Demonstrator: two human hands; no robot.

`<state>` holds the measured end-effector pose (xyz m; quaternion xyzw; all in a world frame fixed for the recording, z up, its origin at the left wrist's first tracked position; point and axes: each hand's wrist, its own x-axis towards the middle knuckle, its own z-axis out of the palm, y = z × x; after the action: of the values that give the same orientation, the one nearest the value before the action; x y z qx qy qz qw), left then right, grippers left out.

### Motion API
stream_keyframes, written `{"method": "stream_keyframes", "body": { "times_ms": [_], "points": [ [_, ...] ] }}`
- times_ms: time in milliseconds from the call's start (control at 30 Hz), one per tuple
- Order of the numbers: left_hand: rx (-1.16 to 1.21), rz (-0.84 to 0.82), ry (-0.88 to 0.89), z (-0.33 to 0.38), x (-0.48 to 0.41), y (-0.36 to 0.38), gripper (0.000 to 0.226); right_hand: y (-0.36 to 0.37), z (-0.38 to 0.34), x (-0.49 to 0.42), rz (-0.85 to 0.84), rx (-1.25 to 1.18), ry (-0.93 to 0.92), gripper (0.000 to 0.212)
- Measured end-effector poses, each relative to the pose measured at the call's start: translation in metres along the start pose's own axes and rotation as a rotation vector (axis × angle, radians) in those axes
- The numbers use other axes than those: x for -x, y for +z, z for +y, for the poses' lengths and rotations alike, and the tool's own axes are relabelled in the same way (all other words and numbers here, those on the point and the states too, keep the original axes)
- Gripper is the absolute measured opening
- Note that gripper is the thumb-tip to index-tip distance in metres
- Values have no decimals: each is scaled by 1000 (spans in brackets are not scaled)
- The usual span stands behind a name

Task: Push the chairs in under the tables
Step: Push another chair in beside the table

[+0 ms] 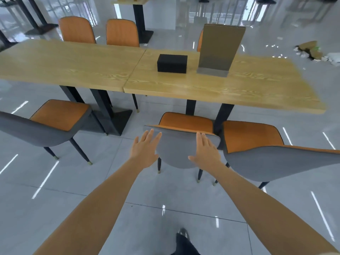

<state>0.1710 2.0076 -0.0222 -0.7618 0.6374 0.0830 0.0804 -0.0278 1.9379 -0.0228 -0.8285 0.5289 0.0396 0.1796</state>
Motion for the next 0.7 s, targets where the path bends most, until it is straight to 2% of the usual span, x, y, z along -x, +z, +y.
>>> {"method": "stream_keyframes", "body": {
  "times_ms": [267, 400, 700],
  "points": [
    [-11, 6, 159, -15, -79, 4, 80, 8, 1, -64, 16, 63, 46, 88],
    [-31, -59, 237, -23, -112, 10, 80, 12, 1, -90, -12, 39, 84, 87],
    [33, -153, 310, -35, -159, 24, 56, 21, 8, -112, -16, 118, 127, 77]
  ]
}}
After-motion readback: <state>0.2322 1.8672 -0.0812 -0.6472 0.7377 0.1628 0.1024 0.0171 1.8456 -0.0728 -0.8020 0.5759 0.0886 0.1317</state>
